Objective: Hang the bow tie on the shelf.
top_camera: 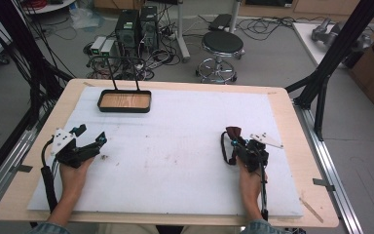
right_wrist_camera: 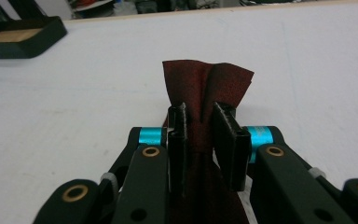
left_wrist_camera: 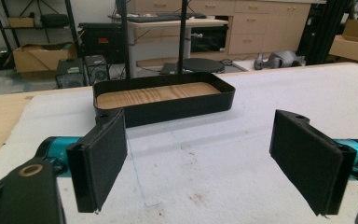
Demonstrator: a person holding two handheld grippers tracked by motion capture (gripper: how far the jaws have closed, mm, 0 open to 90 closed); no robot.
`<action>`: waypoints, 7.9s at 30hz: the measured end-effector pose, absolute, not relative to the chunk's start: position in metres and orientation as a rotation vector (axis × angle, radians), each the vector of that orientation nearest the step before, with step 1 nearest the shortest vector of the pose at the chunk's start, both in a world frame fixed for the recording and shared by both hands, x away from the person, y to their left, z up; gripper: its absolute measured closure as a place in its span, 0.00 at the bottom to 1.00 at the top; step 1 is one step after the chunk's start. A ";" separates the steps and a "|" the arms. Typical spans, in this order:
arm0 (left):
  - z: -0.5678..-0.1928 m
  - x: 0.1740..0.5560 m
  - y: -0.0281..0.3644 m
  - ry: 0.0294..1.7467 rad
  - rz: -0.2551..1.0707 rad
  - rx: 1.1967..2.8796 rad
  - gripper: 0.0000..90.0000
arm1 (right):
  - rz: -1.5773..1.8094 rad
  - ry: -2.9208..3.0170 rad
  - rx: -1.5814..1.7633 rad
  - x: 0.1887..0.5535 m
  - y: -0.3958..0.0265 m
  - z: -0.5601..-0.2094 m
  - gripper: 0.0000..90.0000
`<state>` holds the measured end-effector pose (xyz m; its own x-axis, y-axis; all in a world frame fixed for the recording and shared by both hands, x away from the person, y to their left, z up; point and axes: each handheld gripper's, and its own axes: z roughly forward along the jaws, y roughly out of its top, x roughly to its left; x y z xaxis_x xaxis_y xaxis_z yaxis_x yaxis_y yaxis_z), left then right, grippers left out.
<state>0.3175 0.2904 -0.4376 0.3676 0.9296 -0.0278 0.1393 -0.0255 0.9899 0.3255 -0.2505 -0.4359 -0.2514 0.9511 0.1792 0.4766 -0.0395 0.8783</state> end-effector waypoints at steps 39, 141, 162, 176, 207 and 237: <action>-0.438 0.318 0.291 1.024 0.847 1.459 0.22 | 1.663 2.112 1.019 0.417 -0.121 -0.349 0.84; -0.438 0.317 0.291 1.003 0.831 1.464 0.22 | 1.717 2.040 1.090 0.545 -0.031 -0.330 0.78; -0.438 0.318 0.291 1.006 0.835 1.464 0.22 | 1.768 1.986 1.036 0.535 -0.059 -0.308 0.54; -0.438 0.317 0.291 1.006 0.834 1.465 0.22 | 1.793 1.921 1.011 0.521 -0.105 -0.285 0.40; -0.438 0.318 0.290 1.008 0.841 1.469 0.22 | 1.700 1.855 1.109 0.459 -0.242 -0.293 0.24; -0.438 0.318 0.289 1.010 0.850 1.478 0.22 | 1.557 1.910 1.169 0.363 -0.288 -0.372 0.17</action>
<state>0.3176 0.2886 -0.4379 0.3794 0.9250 -0.0198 0.1386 -0.0357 0.9897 0.3634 -0.2879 -0.3715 -0.5636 0.8046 0.1872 0.3456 0.0239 0.9381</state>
